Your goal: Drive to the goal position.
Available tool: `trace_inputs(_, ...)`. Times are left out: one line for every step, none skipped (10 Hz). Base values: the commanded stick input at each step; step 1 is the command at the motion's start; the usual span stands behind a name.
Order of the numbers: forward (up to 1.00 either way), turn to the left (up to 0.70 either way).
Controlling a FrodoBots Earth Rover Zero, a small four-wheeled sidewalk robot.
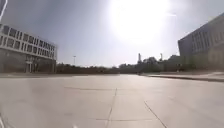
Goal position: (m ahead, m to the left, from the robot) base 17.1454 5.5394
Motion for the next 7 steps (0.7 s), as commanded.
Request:
trace_inputs(0.70, 0.00)
trace_inputs(0.70, 0.00)
trace_inputs(0.70, 0.00)
trace_inputs(0.70, 0.00)
trace_inputs(0.70, 0.00)
trace_inputs(0.70, 0.00)
trace_inputs(0.70, 0.00)
